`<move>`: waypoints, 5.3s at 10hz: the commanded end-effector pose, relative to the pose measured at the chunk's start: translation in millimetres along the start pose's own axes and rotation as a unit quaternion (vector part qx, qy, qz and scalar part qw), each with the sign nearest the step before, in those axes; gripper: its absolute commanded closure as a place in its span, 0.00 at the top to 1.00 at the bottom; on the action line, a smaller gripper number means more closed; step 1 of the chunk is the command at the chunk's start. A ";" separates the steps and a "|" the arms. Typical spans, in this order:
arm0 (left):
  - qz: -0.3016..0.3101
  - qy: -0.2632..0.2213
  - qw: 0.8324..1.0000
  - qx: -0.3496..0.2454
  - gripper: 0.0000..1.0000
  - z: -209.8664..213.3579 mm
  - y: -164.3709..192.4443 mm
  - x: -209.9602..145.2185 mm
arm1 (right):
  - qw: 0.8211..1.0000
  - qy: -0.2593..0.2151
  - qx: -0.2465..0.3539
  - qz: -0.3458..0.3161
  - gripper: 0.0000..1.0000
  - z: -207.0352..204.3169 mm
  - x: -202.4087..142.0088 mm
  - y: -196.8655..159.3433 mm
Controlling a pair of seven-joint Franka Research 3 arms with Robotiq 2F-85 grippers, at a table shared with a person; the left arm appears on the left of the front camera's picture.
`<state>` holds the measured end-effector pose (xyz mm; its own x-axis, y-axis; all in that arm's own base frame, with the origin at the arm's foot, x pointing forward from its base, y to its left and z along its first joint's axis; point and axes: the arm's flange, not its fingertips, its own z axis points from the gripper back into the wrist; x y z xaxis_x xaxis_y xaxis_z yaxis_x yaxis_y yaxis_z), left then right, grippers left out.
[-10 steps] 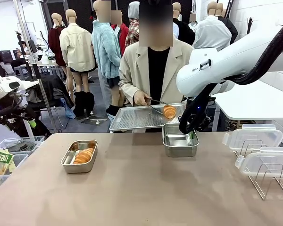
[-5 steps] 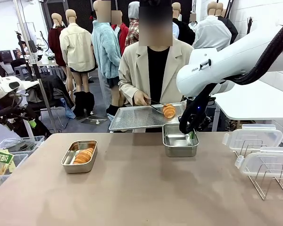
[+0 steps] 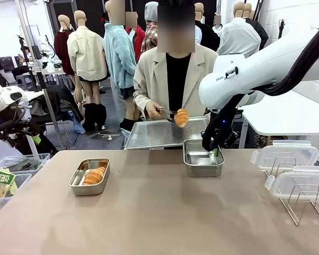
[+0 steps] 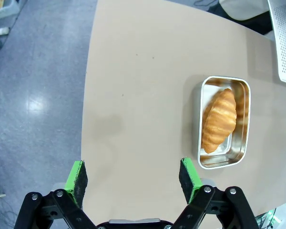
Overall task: Place the bread in airtight containers.
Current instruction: Once an object is inside an Airtight Container , place the container in the center of the table.
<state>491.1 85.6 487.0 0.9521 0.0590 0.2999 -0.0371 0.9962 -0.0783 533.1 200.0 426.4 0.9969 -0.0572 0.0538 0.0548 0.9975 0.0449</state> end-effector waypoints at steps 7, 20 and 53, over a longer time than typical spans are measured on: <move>0.001 -0.005 1.000 0.006 1.00 1.3 -0.4 -1.3 | 1.000 -0.007 0.002 0.000 0.00 1.0 -2.4 -0.4; 0.001 -0.005 1.000 0.006 1.00 1.3 -0.4 -1.3 | 1.000 -0.007 0.002 0.000 0.00 1.0 -2.4 -0.4; 0.001 -0.005 1.000 0.006 1.00 1.3 -0.4 -1.3 | 0.998 0.028 0.004 0.047 0.00 -84.8 36.5 0.5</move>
<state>491.1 85.6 487.1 0.9521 0.0589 0.3000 -0.0370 0.9962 -0.0782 564.1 202.4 341.4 0.9996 0.0277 0.0035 -0.0278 0.9988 0.0412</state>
